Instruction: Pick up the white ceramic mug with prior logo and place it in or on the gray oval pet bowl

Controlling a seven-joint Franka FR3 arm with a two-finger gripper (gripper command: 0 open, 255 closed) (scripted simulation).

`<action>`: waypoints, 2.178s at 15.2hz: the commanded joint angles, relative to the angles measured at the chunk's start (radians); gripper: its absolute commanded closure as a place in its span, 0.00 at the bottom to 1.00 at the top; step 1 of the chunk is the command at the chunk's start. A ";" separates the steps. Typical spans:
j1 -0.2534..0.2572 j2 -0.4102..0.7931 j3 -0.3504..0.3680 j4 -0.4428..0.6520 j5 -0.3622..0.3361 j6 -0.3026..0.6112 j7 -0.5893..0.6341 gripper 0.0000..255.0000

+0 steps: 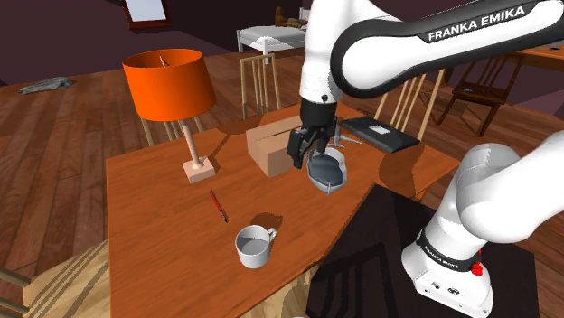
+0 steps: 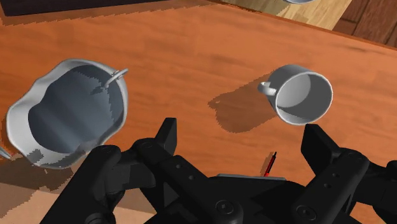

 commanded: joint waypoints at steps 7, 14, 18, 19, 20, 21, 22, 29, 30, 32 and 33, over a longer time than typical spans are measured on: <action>0.007 0.278 0.158 0.040 -0.022 0.229 0.160 0.00; -0.004 0.570 0.270 0.143 -0.179 0.382 0.370 0.00; 0.024 0.752 0.284 0.233 -0.328 0.432 0.520 0.00; 0.038 0.798 0.279 0.259 -0.366 0.439 0.556 0.00; 0.054 0.842 0.271 0.286 -0.401 0.445 0.590 0.00; 0.073 0.886 0.262 0.315 -0.434 0.449 0.622 0.00; 0.093 0.930 0.250 0.345 -0.465 0.451 0.651 0.00; 0.138 1.032 0.206 0.379 -0.537 0.503 0.708 0.00; 0.142 1.044 0.201 0.380 -0.545 0.513 0.714 0.00; 0.149 1.061 0.191 0.381 -0.559 0.528 0.723 0.00; 0.149 1.061 0.191 0.381 -0.559 0.528 0.723 0.00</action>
